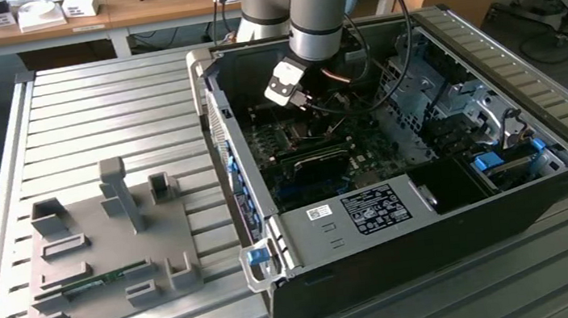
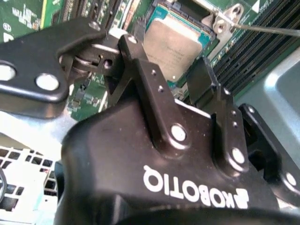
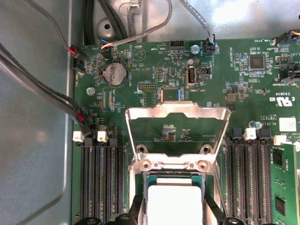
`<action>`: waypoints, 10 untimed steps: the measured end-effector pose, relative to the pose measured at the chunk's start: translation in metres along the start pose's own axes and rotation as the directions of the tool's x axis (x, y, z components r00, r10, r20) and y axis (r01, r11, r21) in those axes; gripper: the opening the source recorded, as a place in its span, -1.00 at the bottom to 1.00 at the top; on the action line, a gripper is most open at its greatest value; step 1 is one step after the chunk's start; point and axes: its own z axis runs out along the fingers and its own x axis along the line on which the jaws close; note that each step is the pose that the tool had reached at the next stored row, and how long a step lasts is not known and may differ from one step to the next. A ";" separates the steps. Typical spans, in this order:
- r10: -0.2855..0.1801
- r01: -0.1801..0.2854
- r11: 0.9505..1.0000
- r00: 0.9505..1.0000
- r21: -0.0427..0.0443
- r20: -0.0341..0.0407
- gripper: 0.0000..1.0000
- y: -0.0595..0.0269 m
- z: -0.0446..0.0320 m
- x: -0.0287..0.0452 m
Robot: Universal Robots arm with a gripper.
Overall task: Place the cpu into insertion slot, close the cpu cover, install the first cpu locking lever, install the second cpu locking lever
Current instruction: 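Place the cpu into insertion slot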
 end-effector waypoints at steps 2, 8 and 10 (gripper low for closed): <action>0.000 0.000 1.000 1.000 0.000 0.000 0.22 0.0000 0.0000 0.0000; 0.000 0.000 1.000 1.000 0.000 0.000 0.22 0.0001 -0.0058 0.0002; 0.000 0.000 1.000 1.000 0.000 0.000 0.22 0.0002 -0.0081 0.0002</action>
